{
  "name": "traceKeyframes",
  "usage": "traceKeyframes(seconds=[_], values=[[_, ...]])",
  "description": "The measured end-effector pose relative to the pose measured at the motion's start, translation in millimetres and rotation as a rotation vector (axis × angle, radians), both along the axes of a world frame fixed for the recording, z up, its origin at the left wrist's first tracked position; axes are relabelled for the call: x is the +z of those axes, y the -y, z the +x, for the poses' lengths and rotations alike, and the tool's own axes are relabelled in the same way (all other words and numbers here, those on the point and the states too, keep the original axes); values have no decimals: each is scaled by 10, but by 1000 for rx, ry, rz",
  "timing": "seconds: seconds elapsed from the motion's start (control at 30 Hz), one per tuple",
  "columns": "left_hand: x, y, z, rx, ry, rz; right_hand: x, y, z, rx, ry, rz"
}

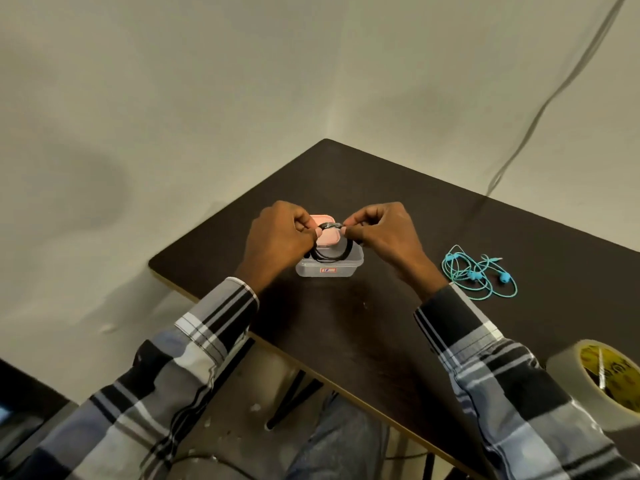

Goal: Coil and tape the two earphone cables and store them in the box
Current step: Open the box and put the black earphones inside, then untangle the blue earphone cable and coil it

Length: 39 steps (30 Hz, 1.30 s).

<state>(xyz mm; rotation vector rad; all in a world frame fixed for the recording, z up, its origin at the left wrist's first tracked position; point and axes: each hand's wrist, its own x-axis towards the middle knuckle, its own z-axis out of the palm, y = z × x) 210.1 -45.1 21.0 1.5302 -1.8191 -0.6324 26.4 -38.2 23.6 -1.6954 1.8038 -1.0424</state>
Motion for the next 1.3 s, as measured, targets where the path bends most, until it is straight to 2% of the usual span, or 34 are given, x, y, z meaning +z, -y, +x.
traceKeyframes(seconds=[0.33,0.53,0.73,0.9,1.07,1.3], values=[[-31,63,-52,45,315,-115,-187,67,74,-6,-281,-47],[33,122,-115,-57,514,-76,-144,42,82,54,-503,-20],[31,124,-190,-102,661,-83,-202,30,104,57,-573,-23],[15,109,-157,-57,575,-101,-229,-82,48,64,-489,-112],[110,37,-216,-72,454,-200,-156,-371,-219,-41,-348,-244],[191,-148,-752,-286,237,-296,-255,-752,-923,-322,-268,-184]])
